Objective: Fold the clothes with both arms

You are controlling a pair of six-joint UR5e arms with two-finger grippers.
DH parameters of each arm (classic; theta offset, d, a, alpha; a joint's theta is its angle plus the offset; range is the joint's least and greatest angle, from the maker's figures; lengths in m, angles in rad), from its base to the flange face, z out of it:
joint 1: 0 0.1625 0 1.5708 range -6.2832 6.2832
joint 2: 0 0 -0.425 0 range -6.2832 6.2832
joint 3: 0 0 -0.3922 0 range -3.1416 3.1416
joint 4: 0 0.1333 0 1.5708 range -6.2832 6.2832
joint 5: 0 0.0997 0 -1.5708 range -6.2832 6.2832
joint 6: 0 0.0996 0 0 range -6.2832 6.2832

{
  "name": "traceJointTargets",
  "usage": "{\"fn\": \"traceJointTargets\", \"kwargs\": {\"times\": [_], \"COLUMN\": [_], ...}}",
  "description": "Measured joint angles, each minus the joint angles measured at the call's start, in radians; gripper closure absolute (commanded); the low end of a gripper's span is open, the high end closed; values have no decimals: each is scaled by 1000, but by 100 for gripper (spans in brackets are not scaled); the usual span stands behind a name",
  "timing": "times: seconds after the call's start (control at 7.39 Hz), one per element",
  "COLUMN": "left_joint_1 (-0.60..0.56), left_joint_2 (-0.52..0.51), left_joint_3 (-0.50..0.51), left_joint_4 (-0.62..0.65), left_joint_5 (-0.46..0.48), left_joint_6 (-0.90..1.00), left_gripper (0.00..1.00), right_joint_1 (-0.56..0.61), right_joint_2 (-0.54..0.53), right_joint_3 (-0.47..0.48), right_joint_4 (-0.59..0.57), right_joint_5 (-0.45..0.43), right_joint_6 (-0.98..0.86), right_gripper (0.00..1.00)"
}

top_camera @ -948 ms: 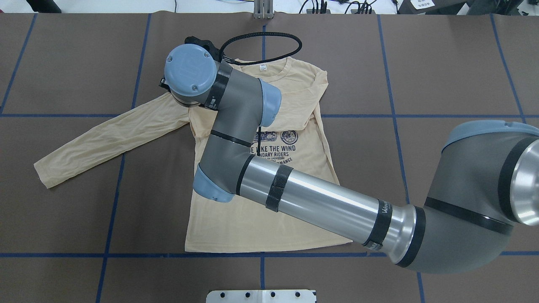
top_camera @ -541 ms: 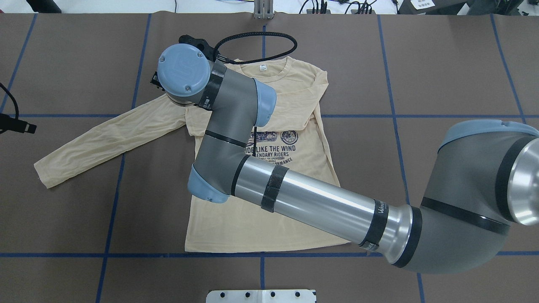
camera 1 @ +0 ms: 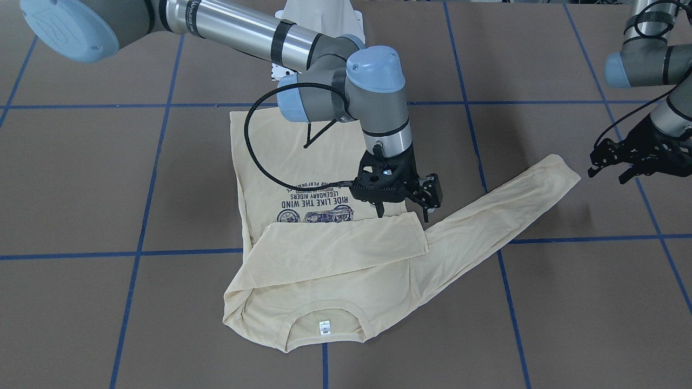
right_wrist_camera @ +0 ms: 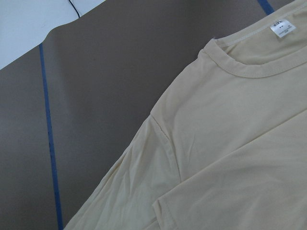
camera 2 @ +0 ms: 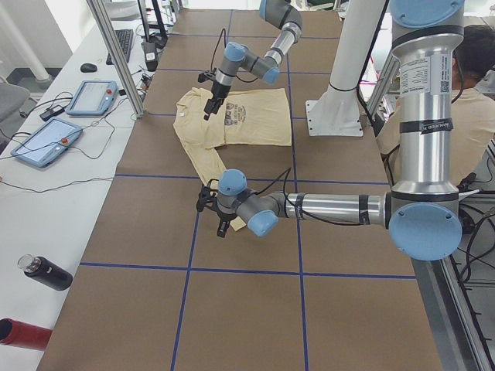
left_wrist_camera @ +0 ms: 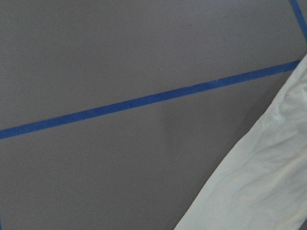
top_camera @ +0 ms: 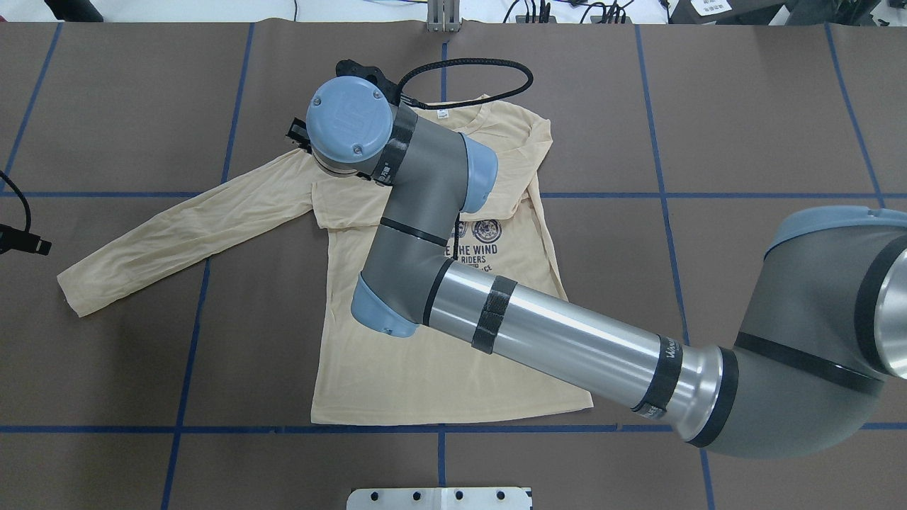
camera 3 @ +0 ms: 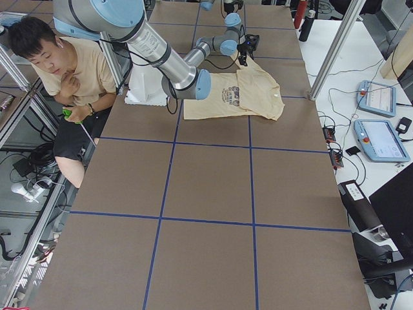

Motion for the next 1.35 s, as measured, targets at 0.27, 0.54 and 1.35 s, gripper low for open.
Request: {"fn": "traceJointTargets", "kwargs": {"times": [0.27, 0.54, 1.35], "left_joint_1": [13, 47, 87], "left_joint_2": [-10, -26, -41], "left_joint_3": [28, 55, 88], "left_joint_4": [-6, -8, -12], "left_joint_5": [-43, -49, -52], "left_joint_6": [-10, -28, -37], "left_gripper": [40, 43, 59], "right_joint_1": [0, 0, -3], "right_joint_2": [-10, -17, -32], "right_joint_3": [7, 9, 26], "right_joint_4": [0, 0, 1], "right_joint_5": [0, 0, 0], "right_joint_6": [-1, -4, -4], "right_gripper": [0, 0, 0]}}
